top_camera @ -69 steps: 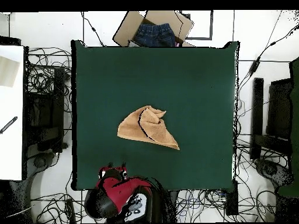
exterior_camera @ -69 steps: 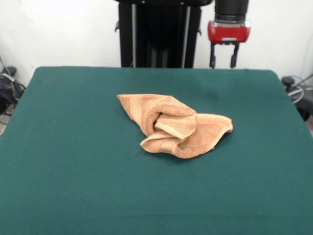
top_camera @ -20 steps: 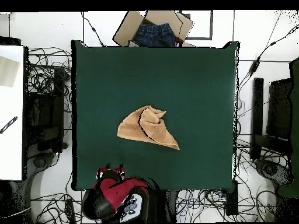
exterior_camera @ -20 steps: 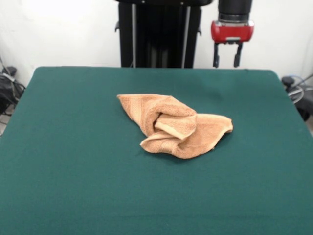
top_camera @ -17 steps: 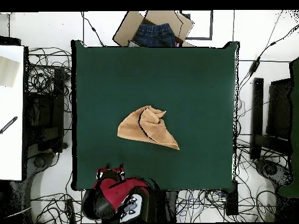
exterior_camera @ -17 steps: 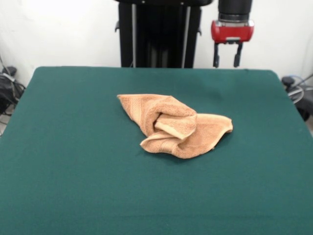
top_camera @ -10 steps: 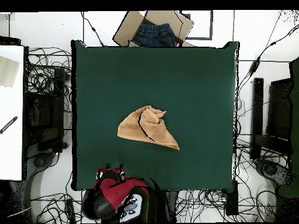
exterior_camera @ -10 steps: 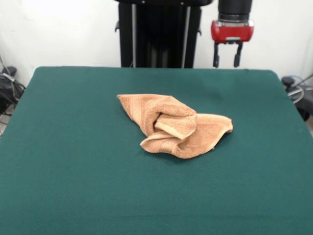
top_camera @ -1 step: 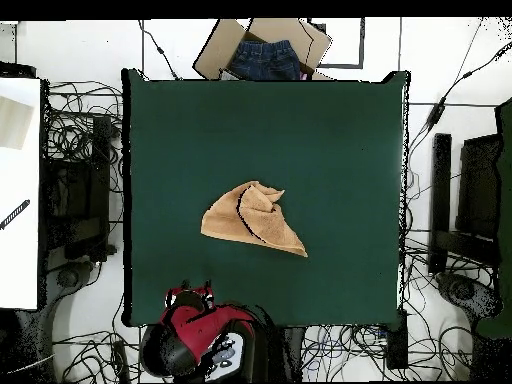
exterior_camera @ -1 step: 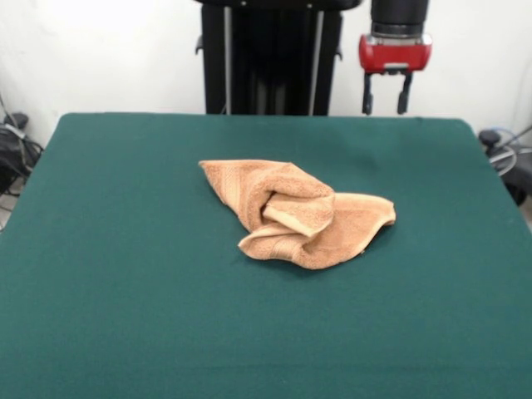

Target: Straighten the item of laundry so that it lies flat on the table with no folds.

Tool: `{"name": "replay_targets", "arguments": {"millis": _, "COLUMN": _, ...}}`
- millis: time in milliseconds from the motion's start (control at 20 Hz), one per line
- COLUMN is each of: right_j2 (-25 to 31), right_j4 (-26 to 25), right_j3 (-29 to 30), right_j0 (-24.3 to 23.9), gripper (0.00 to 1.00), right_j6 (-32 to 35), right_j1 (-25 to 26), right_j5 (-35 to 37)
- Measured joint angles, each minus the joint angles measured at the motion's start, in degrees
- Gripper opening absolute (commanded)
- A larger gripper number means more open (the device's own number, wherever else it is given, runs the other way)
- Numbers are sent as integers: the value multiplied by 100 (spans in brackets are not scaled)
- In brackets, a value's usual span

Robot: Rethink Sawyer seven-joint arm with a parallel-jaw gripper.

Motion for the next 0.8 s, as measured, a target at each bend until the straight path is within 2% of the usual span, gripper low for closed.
{"name": "replay_targets", "arguments": {"millis": 400, "right_j2": 1, "right_j4": -9, "right_j3": 0, "right_j0": -66, "gripper": 100, "right_j6": 0, "right_j1": -1, "right_j5": 0}}
{"name": "replay_targets", "arguments": {"millis": 550, "right_j2": 24, "right_j4": -113, "right_j3": 0, "right_j0": -222, "gripper": 100, "right_j6": 0, "right_j1": -1, "right_j5": 0}}
{"name": "replay_targets", "arguments": {"millis": 800, "right_j2": 184, "right_j4": -537, "right_j3": -1, "right_j0": -777, "gripper": 100, "right_j6": 0, "right_j1": -1, "right_j5": 0}}
